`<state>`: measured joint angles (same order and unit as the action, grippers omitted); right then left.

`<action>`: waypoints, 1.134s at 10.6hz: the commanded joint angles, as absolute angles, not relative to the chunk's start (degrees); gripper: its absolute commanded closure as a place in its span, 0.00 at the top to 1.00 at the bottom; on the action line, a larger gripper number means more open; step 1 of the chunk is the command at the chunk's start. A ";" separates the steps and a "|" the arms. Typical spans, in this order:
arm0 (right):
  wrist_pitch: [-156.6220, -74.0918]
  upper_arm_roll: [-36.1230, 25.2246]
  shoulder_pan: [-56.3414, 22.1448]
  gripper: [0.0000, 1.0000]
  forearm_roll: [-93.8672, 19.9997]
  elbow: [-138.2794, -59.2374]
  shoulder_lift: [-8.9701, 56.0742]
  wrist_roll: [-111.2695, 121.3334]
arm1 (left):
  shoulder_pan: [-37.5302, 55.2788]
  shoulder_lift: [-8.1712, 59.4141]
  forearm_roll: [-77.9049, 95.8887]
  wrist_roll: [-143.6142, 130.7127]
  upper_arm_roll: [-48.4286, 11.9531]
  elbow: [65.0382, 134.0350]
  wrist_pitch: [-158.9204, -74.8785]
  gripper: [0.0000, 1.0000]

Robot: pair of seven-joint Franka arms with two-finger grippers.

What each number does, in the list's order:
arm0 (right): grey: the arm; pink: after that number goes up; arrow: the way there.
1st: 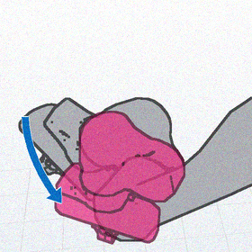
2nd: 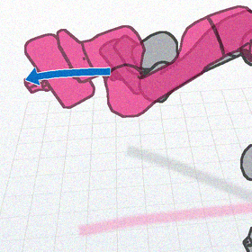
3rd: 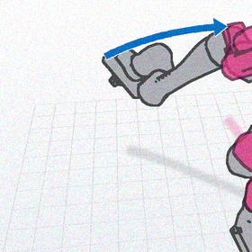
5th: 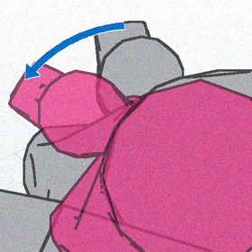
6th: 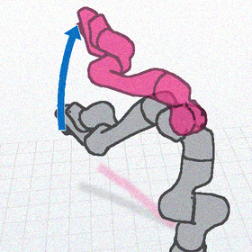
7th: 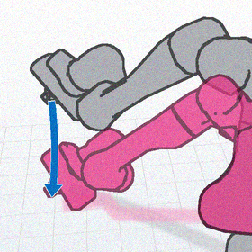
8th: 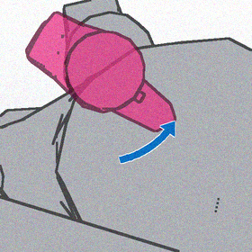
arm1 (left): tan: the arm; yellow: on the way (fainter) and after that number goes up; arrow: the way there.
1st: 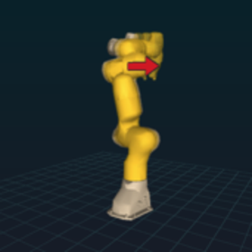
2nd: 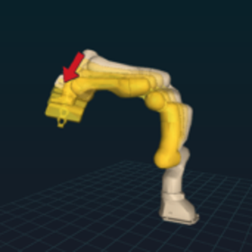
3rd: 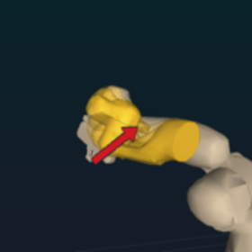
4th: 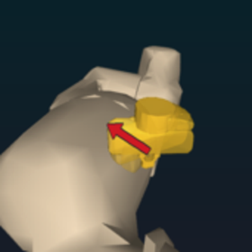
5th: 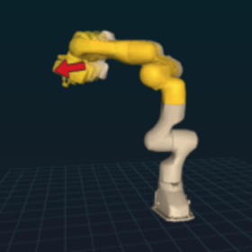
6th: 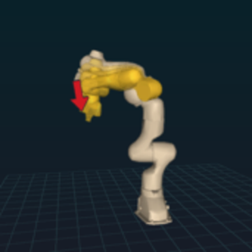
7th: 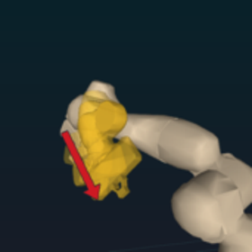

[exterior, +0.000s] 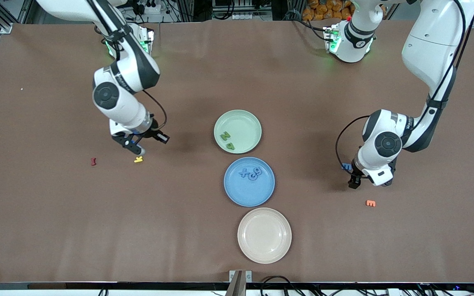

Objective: Sort letters by color into matching plates
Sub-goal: 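Carry the green B onto the green plate with the right gripper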

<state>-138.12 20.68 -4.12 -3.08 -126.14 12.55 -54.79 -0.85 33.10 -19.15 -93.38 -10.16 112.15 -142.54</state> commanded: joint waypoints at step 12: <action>-138.08 18.46 -30.84 0.00 6.77 -106.97 29.26 -92.98 | -2.28 30.50 -16.61 -97.30 -11.16 116.81 -149.15 1.00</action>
<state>-138.71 19.02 -28.79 5.57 -110.86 26.41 -89.67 -1.08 32.15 -17.74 -96.77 -10.95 114.92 -148.90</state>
